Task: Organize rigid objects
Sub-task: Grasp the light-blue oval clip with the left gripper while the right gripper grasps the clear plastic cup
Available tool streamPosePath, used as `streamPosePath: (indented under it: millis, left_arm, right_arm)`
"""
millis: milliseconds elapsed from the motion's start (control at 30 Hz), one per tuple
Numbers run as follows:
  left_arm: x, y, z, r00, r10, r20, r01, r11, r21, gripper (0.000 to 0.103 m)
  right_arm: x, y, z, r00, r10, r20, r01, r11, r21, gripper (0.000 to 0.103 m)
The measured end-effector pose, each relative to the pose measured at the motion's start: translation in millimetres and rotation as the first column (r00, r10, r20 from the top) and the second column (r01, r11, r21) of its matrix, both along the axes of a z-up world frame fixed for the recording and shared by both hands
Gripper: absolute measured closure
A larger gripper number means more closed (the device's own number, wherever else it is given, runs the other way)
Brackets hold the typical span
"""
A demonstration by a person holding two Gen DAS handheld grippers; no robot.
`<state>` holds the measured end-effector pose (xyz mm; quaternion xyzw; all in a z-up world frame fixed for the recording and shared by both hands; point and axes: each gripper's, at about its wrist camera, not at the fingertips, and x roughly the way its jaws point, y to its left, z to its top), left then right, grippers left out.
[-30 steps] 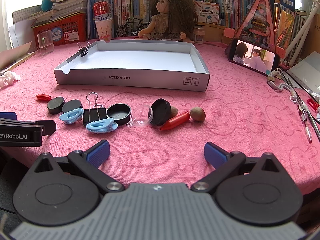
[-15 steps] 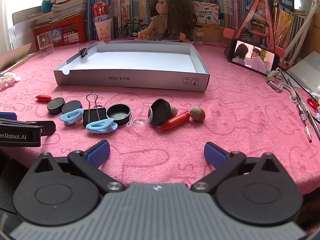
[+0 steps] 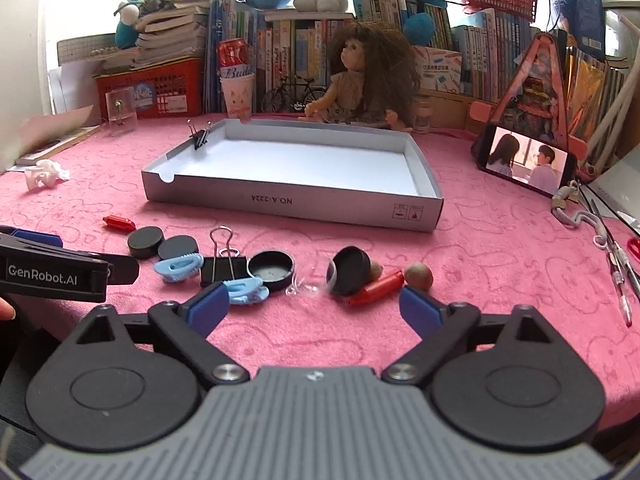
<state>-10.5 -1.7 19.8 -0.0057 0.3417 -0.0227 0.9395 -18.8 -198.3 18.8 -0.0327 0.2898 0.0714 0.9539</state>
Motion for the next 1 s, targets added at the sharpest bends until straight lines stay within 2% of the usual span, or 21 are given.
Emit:
streamPosePath:
  millis: [67, 133, 233, 300, 333, 367, 433, 467, 500, 633, 767, 867, 1000]
  left_arm:
    - [-4.2, -4.2, 4.5, 0.999, -0.026, 0.031, 0.025, 1.0, 0.008, 0.018]
    - [-7.4, -8.3, 7.7, 0.997, -0.062, 0.048, 0.062, 0.998, 0.0, 0.023]
    - [-10.6, -14.6, 10.4, 0.991, -0.124, 0.055, 0.125, 0.992, -0.022, 0.033]
    - [-11.2, -18.9, 10.3, 0.987, -0.151, 0.053, 0.152, 0.988, -0.028, 0.043]
    - [-11.1, -20.9, 10.2, 0.985, -0.166, 0.049, 0.168, 0.985, -0.033, 0.055]
    - [-10.6, -22.8, 8.9, 0.982, -0.183, 0.04, 0.185, 0.982, -0.044, 0.061]
    - [-10.1, -25.1, 7.5, 0.978, -0.206, 0.028, 0.208, 0.976, -0.065, 0.068]
    - [-9.6, -27.0, 5.9, 0.975, -0.221, 0.021, 0.222, 0.972, -0.073, 0.075]
    - [-9.2, -27.7, 4.3, 0.974, -0.228, 0.015, 0.229, 0.971, -0.076, 0.077]
    - [-6.5, -30.4, 0.4, 0.974, -0.227, 0.007, 0.227, 0.972, -0.068, 0.078]
    - [-4.6, -32.1, -0.2, 0.973, -0.229, 0.038, 0.23, 0.972, -0.042, 0.076]
    - [-2.1, -36.9, -1.2, 0.969, -0.242, 0.053, 0.243, 0.97, -0.013, 0.075]
    - [5.3, -40.4, -3.3, 0.966, -0.254, 0.044, 0.255, 0.967, -0.024, 0.075]
  right_arm:
    - [1.7, -1.6, 0.6, 1.0, 0.011, -0.007, -0.011, 1.0, 0.019, 0.014]
    - [1.7, -2.2, 0.7, 1.0, 0.02, -0.011, -0.019, 0.999, 0.034, 0.025]
    - [1.8, -2.0, -0.2, 1.0, 0.026, -0.013, -0.026, 0.999, 0.034, 0.03]
    - [3.7, -5.0, 0.3, 1.0, 0.01, -0.004, -0.01, 1.0, 0.026, 0.035]
    - [5.9, -7.4, 1.3, 1.0, -0.005, -0.004, 0.005, 1.0, 0.021, 0.044]
    - [7.6, -9.4, 2.3, 1.0, -0.017, -0.005, 0.017, 1.0, 0.017, 0.048]
    - [9.7, -12.5, 4.3, 1.0, -0.019, -0.007, 0.019, 1.0, 0.014, 0.059]
    - [9.3, -12.9, 4.8, 1.0, -0.01, -0.009, 0.011, 1.0, 0.016, 0.061]
    - [8.6, -12.0, 4.6, 1.0, 0.002, -0.011, -0.001, 1.0, 0.015, 0.065]
    - [7.2, -3.0, -0.3, 0.998, 0.052, -0.023, -0.052, 0.999, 0.001, 0.068]
    - [12.1, 0.2, -5.5, 0.999, 0.039, -0.03, -0.039, 0.999, -0.004, 0.068]
    - [16.9, -2.4, -6.3, 0.999, 0.027, -0.03, -0.027, 1.0, -0.01, 0.062]
    - [21.1, -3.7, -7.4, 0.999, 0.025, -0.032, -0.025, 1.0, -0.015, 0.062]
